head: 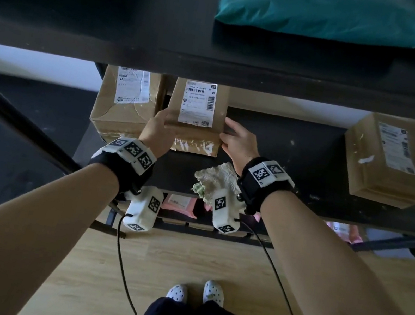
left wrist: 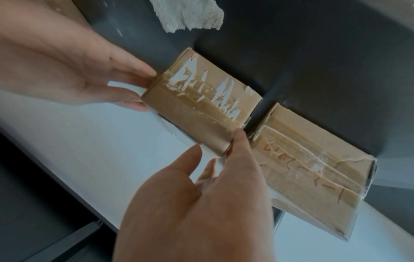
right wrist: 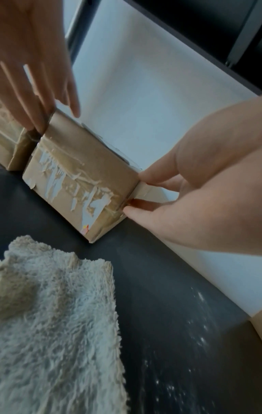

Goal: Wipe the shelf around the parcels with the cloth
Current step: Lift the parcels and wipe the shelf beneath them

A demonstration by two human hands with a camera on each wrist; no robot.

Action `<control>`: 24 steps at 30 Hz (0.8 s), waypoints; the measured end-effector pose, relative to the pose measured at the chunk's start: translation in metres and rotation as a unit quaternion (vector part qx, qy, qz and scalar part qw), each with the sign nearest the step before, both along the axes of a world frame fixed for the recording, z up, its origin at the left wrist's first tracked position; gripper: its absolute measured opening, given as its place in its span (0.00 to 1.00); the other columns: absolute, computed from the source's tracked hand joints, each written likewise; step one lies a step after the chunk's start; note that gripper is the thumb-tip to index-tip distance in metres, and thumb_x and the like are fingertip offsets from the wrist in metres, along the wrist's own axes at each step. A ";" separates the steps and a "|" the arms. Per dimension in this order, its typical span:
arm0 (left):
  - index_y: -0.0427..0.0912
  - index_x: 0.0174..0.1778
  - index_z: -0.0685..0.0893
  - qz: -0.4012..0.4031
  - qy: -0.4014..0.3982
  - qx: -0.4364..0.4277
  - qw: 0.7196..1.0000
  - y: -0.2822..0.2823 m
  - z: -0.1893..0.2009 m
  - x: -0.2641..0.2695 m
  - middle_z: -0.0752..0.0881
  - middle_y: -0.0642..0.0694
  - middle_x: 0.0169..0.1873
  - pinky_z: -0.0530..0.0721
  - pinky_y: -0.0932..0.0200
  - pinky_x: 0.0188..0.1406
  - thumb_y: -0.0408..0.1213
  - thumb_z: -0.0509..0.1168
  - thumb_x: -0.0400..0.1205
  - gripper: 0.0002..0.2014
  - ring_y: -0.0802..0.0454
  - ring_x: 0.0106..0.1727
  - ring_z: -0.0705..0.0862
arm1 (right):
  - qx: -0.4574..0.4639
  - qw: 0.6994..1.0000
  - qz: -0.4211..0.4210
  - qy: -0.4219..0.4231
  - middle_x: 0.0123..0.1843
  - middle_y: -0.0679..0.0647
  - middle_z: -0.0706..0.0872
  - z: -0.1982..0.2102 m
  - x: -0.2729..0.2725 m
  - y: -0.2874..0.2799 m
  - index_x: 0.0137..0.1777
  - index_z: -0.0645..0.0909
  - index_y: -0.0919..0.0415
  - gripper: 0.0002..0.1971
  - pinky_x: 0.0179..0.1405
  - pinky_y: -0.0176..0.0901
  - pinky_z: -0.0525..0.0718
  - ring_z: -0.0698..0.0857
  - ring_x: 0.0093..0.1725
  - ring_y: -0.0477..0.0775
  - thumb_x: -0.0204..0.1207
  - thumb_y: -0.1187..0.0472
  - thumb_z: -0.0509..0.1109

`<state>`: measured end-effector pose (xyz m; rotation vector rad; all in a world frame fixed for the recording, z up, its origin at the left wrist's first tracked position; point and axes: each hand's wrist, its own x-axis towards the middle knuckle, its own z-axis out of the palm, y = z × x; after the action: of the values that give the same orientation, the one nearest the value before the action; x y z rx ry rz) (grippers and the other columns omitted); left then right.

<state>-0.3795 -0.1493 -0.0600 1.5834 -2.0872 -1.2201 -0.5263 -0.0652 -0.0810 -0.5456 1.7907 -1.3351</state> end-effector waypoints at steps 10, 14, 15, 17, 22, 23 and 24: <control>0.37 0.64 0.78 -0.191 -0.067 -0.232 0.951 0.066 -0.027 0.001 0.77 0.37 0.65 0.84 0.44 0.55 0.22 0.58 0.77 0.19 0.38 0.66 0.76 | 0.163 0.889 0.235 0.357 0.86 0.54 0.56 -0.066 0.036 0.092 0.82 0.56 0.61 0.26 0.84 0.44 0.51 0.55 0.85 0.52 0.85 0.60 0.54; 0.38 0.63 0.79 -0.216 -0.087 -0.201 0.952 0.093 -0.049 -0.013 0.78 0.39 0.63 0.84 0.44 0.54 0.23 0.58 0.77 0.19 0.40 0.64 0.76 | 0.187 0.823 0.302 0.443 0.87 0.54 0.49 -0.082 0.027 0.100 0.84 0.50 0.59 0.27 0.85 0.46 0.45 0.48 0.86 0.52 0.86 0.55 0.50; 0.38 0.64 0.79 -0.220 -0.091 -0.195 0.952 0.099 -0.052 -0.017 0.78 0.39 0.63 0.84 0.43 0.55 0.22 0.58 0.77 0.20 0.40 0.64 0.77 | 0.196 0.822 0.302 0.441 0.87 0.53 0.48 -0.084 0.018 0.101 0.84 0.49 0.58 0.27 0.85 0.47 0.45 0.47 0.86 0.52 0.87 0.55 0.49; 0.38 0.65 0.78 -0.232 -0.099 -0.186 0.950 0.110 -0.056 -0.028 0.78 0.39 0.64 0.83 0.44 0.56 0.23 0.57 0.77 0.21 0.40 0.66 0.76 | 0.229 0.827 0.286 0.426 0.87 0.52 0.43 -0.083 -0.012 0.102 0.84 0.45 0.57 0.28 0.85 0.46 0.43 0.44 0.86 0.51 0.87 0.55 0.46; 0.39 0.72 0.73 -0.259 -0.140 -0.171 0.940 0.130 -0.057 -0.059 0.76 0.42 0.68 0.81 0.46 0.58 0.26 0.57 0.79 0.23 0.42 0.68 0.74 | 0.309 0.814 0.228 0.436 0.87 0.54 0.40 -0.080 -0.108 0.141 0.84 0.40 0.58 0.28 0.84 0.46 0.39 0.40 0.86 0.52 0.87 0.54 0.42; 0.40 0.72 0.73 -0.260 -0.150 -0.165 0.940 0.133 -0.057 -0.064 0.75 0.42 0.69 0.80 0.46 0.59 0.27 0.57 0.80 0.23 0.43 0.68 0.74 | 0.320 0.816 0.216 0.430 0.87 0.54 0.40 -0.080 -0.122 0.153 0.84 0.40 0.58 0.28 0.84 0.46 0.39 0.40 0.86 0.52 0.87 0.54 0.43; 0.40 0.72 0.73 -0.258 -0.162 -0.159 0.939 0.134 -0.058 -0.070 0.75 0.43 0.69 0.80 0.46 0.60 0.27 0.58 0.80 0.23 0.43 0.68 0.73 | 0.327 0.818 0.209 0.425 0.87 0.54 0.40 -0.080 -0.133 0.164 0.84 0.39 0.58 0.28 0.83 0.47 0.40 0.40 0.86 0.52 0.87 0.54 0.43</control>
<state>-0.4493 -0.0151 -0.1176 1.1874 -2.8648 -0.7123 -0.6589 0.0991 -0.1605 -1.1579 2.4509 -0.0659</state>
